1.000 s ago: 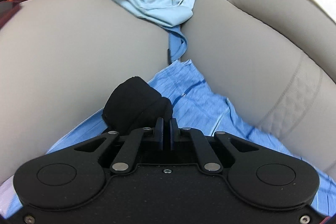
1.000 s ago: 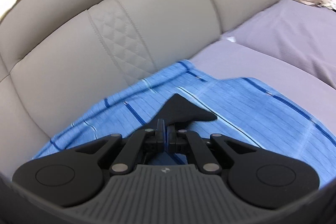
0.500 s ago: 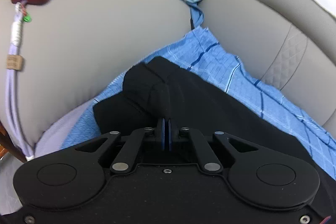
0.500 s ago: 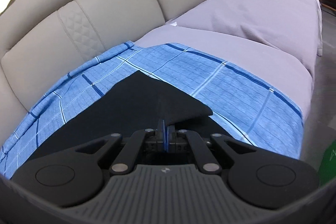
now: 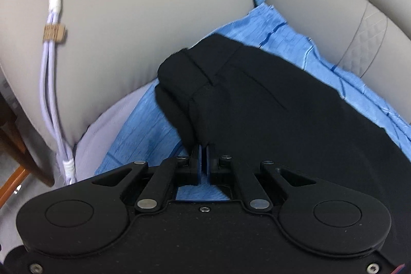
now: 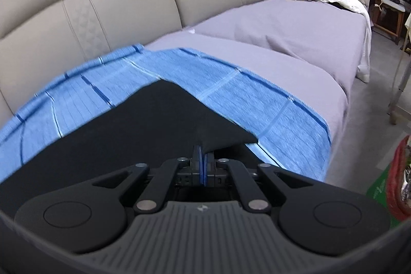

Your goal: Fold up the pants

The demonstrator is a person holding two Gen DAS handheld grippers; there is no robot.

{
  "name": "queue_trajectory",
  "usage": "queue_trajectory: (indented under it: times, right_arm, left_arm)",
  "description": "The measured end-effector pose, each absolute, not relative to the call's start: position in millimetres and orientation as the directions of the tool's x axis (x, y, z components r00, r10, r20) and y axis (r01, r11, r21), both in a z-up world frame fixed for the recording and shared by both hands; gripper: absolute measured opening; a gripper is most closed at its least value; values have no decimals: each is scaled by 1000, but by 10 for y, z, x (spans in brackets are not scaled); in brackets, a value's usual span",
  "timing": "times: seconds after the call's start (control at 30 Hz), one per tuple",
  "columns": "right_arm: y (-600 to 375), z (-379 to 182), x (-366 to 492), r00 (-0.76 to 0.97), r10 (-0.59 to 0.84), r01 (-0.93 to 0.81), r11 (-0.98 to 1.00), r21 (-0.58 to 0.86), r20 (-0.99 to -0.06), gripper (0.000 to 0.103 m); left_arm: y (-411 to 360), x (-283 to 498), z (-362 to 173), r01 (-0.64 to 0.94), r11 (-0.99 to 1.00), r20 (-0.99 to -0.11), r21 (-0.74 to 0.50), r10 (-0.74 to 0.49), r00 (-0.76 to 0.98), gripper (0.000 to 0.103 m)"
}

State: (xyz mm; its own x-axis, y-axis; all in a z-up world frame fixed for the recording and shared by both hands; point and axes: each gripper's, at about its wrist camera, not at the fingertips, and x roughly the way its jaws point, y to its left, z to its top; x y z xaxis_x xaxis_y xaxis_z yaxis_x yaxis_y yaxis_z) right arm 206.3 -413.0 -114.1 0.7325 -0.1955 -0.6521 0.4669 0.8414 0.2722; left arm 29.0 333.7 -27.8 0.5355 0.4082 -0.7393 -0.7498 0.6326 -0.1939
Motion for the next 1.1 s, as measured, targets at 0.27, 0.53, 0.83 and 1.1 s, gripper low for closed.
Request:
queue_trajectory:
  times: [0.27, 0.53, 0.83, 1.1]
  right_arm:
    - [-4226, -1414, 2008, 685, -162, 471, 842, 262, -710, 4]
    - [-4150, -1503, 1944, 649, -218, 490, 852, 182, -729, 4]
    - [-4104, -1408, 1962, 599, -259, 507, 855, 108, -758, 66]
    - [-3258, -769, 2089, 735, -6, 151, 976, 156, -678, 90]
  left_arm:
    - [3352, 358, -318, -751, 640, -752, -166, 410, 516, 4]
    - [3381, 432, -339, -754, 641, -765, -144, 411, 495, 5]
    - [3234, 451, -199, -724, 688, -742, -38, 466, 482, 47]
    - [2849, 412, 197, -641, 767, -617, -31, 490, 616, 71]
